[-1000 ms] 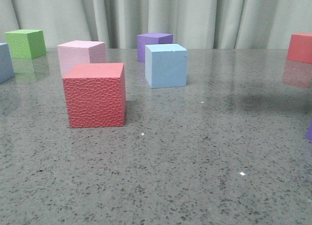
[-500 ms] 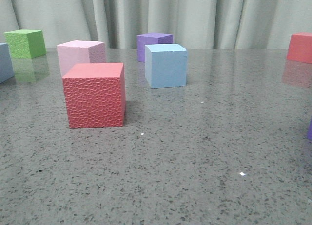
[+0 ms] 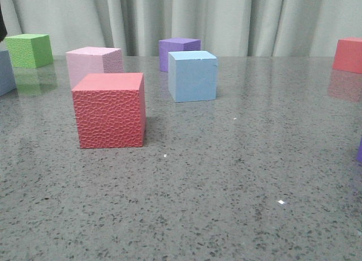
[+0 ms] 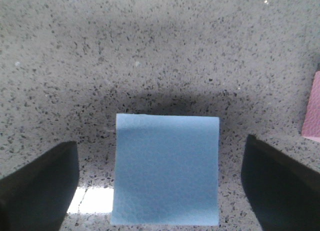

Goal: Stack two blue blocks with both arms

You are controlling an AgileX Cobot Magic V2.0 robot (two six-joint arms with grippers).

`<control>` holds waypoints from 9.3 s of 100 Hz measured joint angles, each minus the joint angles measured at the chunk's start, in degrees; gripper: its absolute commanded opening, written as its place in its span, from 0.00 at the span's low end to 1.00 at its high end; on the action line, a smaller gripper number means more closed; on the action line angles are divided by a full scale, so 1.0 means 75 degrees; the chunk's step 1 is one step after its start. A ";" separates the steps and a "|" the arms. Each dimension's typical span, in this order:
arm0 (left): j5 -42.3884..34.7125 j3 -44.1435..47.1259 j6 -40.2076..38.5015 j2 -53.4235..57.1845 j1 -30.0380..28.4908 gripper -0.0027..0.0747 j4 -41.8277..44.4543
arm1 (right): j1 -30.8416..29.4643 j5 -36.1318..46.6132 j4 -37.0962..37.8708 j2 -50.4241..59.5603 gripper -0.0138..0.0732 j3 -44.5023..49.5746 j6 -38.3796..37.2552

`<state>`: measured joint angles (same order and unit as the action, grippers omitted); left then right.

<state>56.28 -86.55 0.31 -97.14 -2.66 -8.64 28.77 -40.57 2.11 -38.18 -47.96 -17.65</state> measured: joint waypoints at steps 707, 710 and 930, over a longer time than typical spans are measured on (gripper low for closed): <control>-0.2484 0.7064 -0.6086 0.9241 0.6655 0.01 0.5381 | -0.0187 -0.0504 0.1480 0.5223 0.08 0.2344 -0.0201; -0.2484 0.7077 -0.6086 0.9258 0.6655 0.01 0.5381 | -0.0187 -0.0470 0.1480 0.5223 0.08 0.2344 -0.0201; -0.6921 1.1566 -0.0135 1.2988 0.0090 0.01 0.1427 | -0.0187 -0.0359 0.1480 0.5223 0.08 0.2344 -0.0201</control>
<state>4.37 0.19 -0.70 0.27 -1.99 2.06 27.36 -43.26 13.20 1.00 -30.38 -19.16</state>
